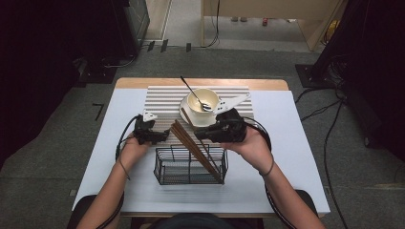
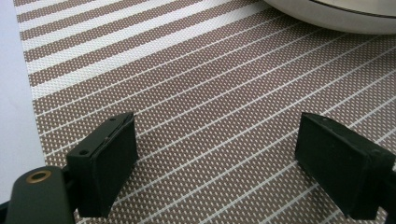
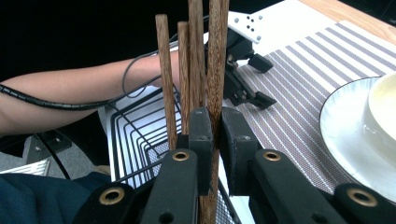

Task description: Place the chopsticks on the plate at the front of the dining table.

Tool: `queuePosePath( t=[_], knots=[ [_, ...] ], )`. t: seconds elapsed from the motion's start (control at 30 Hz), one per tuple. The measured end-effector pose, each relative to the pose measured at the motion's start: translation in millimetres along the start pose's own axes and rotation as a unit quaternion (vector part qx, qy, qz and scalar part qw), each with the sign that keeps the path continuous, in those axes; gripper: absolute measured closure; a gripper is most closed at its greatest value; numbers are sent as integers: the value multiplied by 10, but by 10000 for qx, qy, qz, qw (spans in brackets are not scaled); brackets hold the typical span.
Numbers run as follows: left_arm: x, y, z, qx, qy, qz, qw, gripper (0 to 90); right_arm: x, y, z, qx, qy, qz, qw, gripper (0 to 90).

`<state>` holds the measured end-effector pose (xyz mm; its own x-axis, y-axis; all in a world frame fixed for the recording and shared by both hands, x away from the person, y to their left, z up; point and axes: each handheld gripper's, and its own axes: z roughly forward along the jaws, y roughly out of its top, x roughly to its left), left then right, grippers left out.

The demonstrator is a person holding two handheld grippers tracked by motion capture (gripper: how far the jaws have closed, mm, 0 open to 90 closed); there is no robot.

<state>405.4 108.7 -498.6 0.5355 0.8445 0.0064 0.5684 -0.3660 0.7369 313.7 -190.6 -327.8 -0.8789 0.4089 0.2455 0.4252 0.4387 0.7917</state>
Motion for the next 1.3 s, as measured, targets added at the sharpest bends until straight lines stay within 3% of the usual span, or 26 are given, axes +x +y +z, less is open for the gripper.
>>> queuePosePath(
  t=[0.7,1.3],
  knots=[
    [-1,-1,0,-3,6,5,10000,134,-37,191,-142,70,-79,155,9998,844],
    [0,0,0,-1,1,-1,10000,134,-103,398,-146,178,-137,200,9995,844]
  ],
)
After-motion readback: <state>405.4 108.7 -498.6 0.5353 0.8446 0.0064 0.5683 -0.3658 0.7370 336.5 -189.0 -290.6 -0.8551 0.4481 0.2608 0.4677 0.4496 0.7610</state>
